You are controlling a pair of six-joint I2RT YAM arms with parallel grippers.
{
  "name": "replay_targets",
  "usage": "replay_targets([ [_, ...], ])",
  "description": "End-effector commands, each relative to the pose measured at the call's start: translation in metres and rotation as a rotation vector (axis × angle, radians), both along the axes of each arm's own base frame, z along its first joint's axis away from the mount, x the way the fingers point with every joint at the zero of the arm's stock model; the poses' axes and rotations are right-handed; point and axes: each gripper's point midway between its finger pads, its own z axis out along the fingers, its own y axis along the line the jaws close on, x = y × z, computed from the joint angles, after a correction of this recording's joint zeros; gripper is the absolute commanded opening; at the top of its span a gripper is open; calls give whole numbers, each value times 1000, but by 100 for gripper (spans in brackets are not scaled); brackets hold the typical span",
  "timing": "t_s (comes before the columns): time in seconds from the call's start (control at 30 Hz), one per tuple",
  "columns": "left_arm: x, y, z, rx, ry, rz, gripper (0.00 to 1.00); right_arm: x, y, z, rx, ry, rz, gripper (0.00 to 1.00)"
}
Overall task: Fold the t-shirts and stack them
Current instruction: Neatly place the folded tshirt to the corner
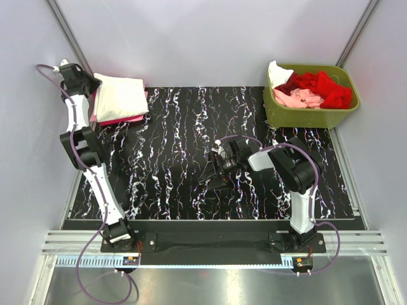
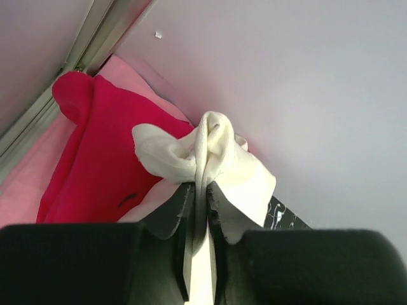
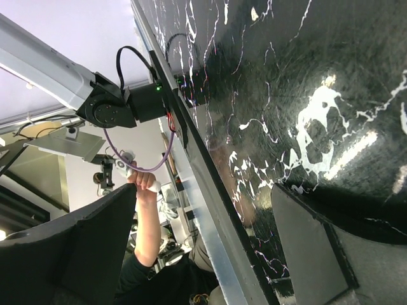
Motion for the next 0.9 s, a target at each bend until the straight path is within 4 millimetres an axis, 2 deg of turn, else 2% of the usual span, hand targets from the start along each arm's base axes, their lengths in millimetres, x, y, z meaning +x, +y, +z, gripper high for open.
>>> replay_targets([
  [0.0, 8, 24, 13, 72, -67, 72, 18, 4, 2, -7, -11, 15, -8, 95],
  [0.03, 8, 29, 4, 77, -55, 81, 20, 4, 1, -7, -10, 17, -10, 95],
  [0.2, 11, 51, -7, 103, -40, 156, 38, 4, 1, -8, -10, 22, -10, 95],
  [0.23, 10, 57, -8, 103, -34, 173, 46, 4, 1, -8, -9, 23, -9, 95],
  [0.3, 4, 64, -7, 123, -15, 210, 77, 5, 1, -8, -10, 24, -11, 95],
  [0.33, 0, 64, 1, 160, -6, 215, 91, 5, 1, -8, -9, 24, -12, 95],
  [0.37, -3, 65, 7, 198, -1, 234, 99, 5, 1, -8, -10, 25, -13, 95],
  [0.4, -5, 63, 15, 233, 1, 235, 99, 6, 2, -8, -8, 26, -13, 95],
  [0.43, -9, 55, 37, 306, -9, 219, 99, 6, 1, -8, -8, 26, -13, 95],
  [0.47, -16, 57, 36, 347, 24, 247, 99, 5, 1, -8, -8, 28, -12, 95],
  [0.5, -18, 50, 41, 408, 39, 233, 99, 6, 2, -7, -5, 24, -12, 95],
  [0.53, -28, 46, 57, 449, 45, 248, 99, 5, 2, -7, -6, 25, -12, 95],
  [0.57, -38, 55, 65, 507, 76, 325, 99, 5, 1, -8, -7, 24, -13, 95],
  [0.6, -41, 48, 73, 570, 95, 319, 99, 5, 2, -7, -6, 23, -12, 96],
  [0.63, -49, 45, 89, 607, 88, 338, 99, 5, 1, -7, -6, 23, -14, 96],
  [0.67, -58, 51, 96, 645, 115, 400, 99, 5, 2, -7, -6, 18, -14, 96],
  [0.77, -72, 43, 112, 689, 129, 439, 99, 6, 1, -6, -4, 19, -15, 96],
  [0.8, -73, 32, 118, 724, 132, 427, 99, 5, 1, -6, -5, 20, -15, 96],
  [0.87, -71, 19, 116, 742, 128, 398, 99, 5, 1, -6, -3, 17, -15, 96],
])
